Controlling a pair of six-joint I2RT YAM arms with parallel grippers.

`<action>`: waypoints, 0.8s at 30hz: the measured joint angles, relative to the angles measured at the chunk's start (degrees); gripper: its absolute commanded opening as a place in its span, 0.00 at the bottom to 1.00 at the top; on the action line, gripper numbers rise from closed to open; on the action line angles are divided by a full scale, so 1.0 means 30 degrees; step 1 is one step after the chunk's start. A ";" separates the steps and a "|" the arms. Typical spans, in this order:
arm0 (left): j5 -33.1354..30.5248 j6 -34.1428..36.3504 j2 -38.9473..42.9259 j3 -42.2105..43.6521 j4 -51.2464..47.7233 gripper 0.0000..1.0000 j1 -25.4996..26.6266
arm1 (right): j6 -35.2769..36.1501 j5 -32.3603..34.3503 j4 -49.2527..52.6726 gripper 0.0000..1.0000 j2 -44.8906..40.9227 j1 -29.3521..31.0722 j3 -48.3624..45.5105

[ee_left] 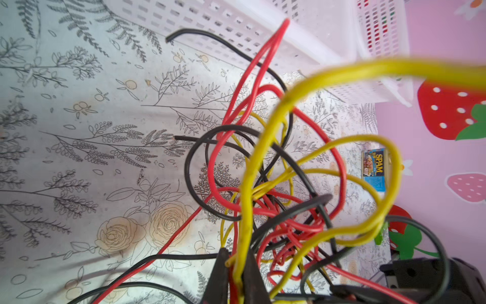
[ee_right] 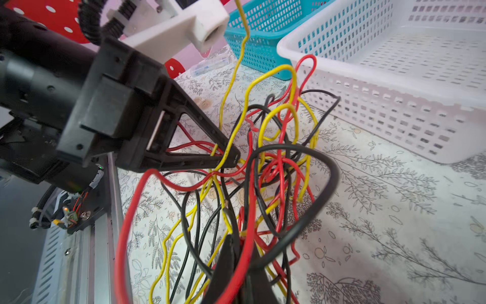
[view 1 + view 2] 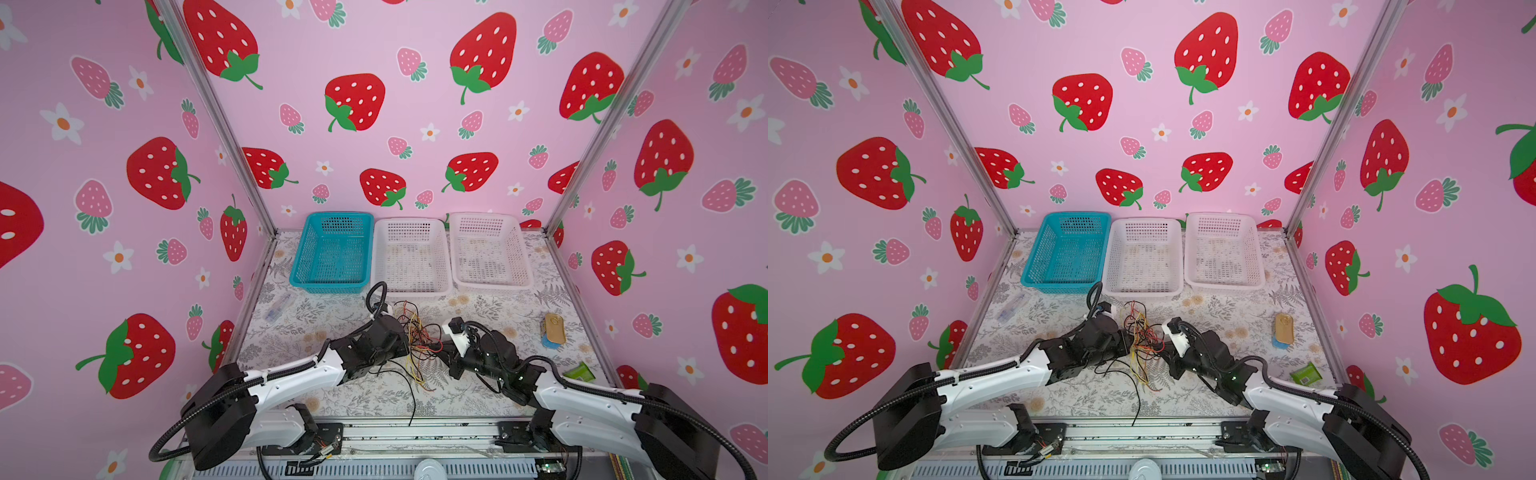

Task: Untangle the cables

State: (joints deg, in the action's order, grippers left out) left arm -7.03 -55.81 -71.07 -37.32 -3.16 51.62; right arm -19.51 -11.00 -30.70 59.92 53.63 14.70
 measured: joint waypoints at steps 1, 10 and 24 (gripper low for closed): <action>-0.0015 0.0109 0.0189 -0.0095 -0.0182 0.00 0.0015 | -0.0102 0.0146 0.0124 0.00 -0.0058 -0.0138 -0.0007; -0.1647 0.1530 0.0379 -0.0758 -0.4218 0.00 -0.0284 | -0.0459 0.0058 0.0124 0.43 -0.0758 -0.1632 -0.0321; -0.2076 0.5552 -0.0146 -0.3016 -0.7147 0.00 -0.0291 | -0.0561 -0.1938 -0.1202 0.55 -0.1843 -0.1668 -0.1275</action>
State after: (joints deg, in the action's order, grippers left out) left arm -13.26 -39.16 -71.50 -46.37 -24.60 50.74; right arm -21.19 -16.82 -34.30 54.39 48.62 10.87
